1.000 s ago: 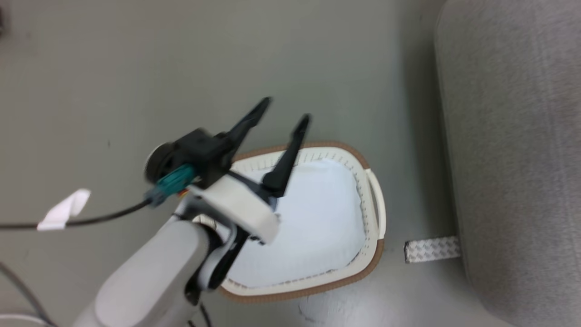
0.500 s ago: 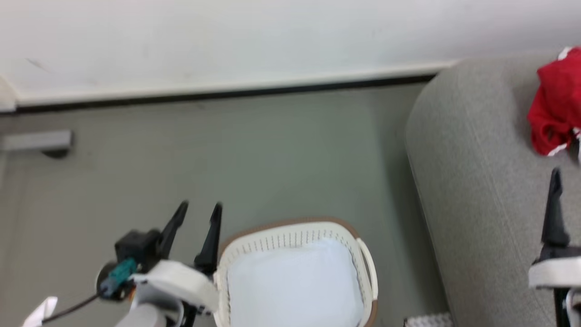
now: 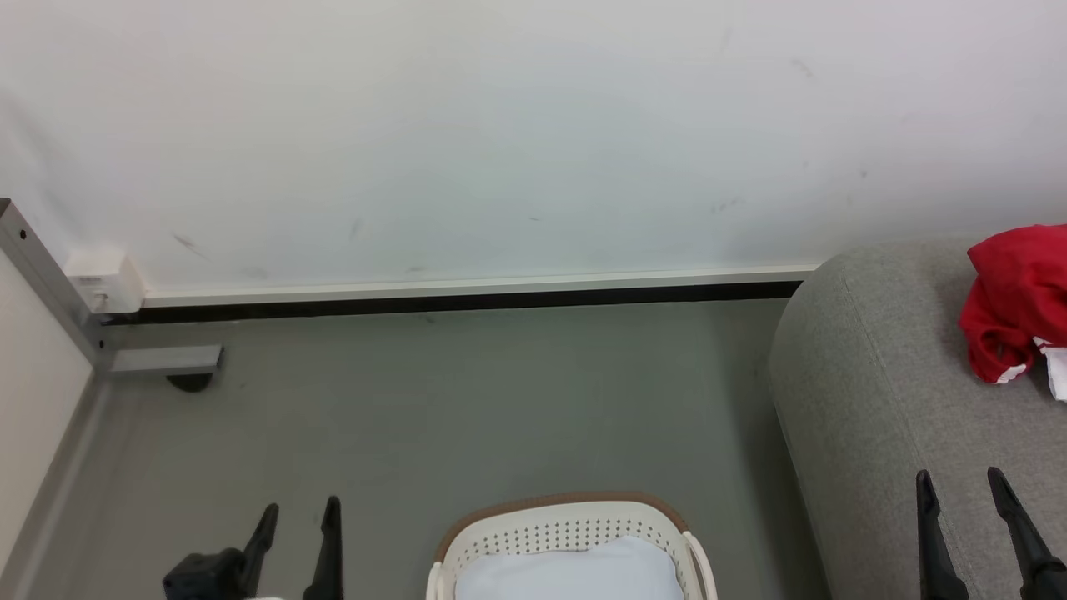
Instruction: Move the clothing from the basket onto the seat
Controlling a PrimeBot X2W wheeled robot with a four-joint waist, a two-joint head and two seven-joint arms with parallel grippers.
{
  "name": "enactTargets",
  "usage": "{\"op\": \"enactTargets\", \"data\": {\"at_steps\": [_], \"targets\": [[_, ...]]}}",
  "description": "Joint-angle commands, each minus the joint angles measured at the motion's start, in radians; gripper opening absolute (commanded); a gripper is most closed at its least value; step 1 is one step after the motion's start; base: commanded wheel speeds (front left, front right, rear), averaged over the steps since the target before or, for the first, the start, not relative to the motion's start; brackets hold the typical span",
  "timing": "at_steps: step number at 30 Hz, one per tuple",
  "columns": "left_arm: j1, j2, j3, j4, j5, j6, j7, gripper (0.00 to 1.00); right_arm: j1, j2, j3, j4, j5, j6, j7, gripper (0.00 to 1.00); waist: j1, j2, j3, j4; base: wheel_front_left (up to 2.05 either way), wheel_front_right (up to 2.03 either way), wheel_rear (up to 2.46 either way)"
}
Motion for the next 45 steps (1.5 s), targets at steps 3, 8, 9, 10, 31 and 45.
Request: {"op": "enactTargets", "data": {"at_steps": [3,8,9,10,31,45], "targets": [[0.027,-0.022,0.033,0.015,0.040,-0.029,0.000,1.00,0.028,-0.004,0.010,0.012,0.017,-0.003,0.001,1.00,0.0004,0.0000,-0.014,0.008,0.00,0.00,0.00],[0.041,-0.062,0.074,0.033,0.094,-0.072,0.000,1.00,0.040,-0.004,0.025,0.036,0.020,-0.003,0.001,1.00,0.0004,0.0000,-0.026,0.010,0.00,0.00,0.00],[0.041,-0.069,0.083,0.037,0.102,-0.079,0.000,1.00,0.038,-0.004,0.026,0.041,0.021,-0.003,0.001,1.00,0.0004,0.0000,-0.028,0.009,0.00,0.00,0.00],[0.041,-0.075,0.090,0.040,0.113,-0.085,0.000,1.00,0.035,-0.004,0.027,0.046,0.022,-0.003,0.001,1.00,0.0004,0.0000,-0.029,0.009,0.00,0.00,0.00],[0.046,-0.150,0.177,0.111,0.157,-0.159,0.014,0.00,0.015,0.012,0.046,0.109,0.064,0.000,0.015,0.00,0.0004,0.0000,-0.025,0.018,0.00,0.00,0.00],[0.027,-0.166,0.228,0.086,-0.076,-0.188,0.082,0.00,-0.011,0.009,0.043,0.100,0.344,0.000,0.081,0.00,0.0004,0.0000,-0.020,0.026,0.00,0.00,0.00]]}}
